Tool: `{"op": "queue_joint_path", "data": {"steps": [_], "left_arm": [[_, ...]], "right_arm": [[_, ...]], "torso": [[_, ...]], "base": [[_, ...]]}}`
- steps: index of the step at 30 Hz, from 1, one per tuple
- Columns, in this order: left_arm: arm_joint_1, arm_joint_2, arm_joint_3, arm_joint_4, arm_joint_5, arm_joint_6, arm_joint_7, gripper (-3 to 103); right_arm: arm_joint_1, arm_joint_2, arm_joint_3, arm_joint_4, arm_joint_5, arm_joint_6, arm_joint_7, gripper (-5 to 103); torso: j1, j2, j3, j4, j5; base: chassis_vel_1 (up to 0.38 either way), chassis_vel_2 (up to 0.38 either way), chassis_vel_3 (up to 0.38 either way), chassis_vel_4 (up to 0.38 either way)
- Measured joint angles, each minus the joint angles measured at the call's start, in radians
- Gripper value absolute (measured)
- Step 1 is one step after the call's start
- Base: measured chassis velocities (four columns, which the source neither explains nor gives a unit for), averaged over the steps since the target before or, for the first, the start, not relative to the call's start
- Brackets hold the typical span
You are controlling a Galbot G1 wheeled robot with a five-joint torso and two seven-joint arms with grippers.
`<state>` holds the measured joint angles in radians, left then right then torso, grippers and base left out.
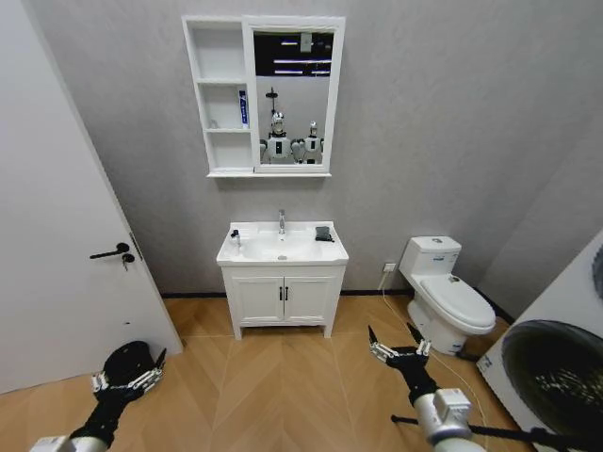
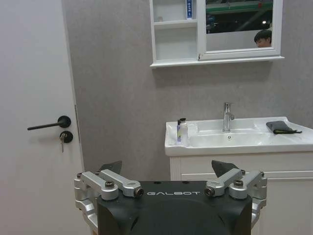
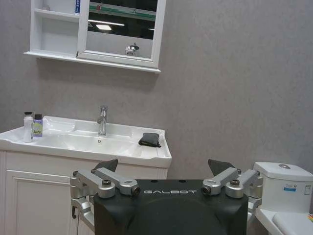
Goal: Move facial cleanser and shampoo from washbasin to cabinet, then wipe washbasin with towel.
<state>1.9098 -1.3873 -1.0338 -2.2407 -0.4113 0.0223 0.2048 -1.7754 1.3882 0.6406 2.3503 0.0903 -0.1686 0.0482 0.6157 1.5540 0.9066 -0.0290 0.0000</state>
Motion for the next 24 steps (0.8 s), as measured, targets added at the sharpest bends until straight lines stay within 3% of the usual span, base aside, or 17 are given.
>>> {"op": "queue_joint_path", "data": {"steps": [24], "left_arm": [[0.007,-0.025,0.016,-0.008,0.011,-0.016,0.008,100]], "right_arm": [[-0.02,0.004,0.005,-0.01,-0.009,0.046,-0.018,100]], "torso": [[0.0,0.0,0.0,-0.0001,0.0001]], "base": [[-0.016,0.013,0.018,-0.015]]}}
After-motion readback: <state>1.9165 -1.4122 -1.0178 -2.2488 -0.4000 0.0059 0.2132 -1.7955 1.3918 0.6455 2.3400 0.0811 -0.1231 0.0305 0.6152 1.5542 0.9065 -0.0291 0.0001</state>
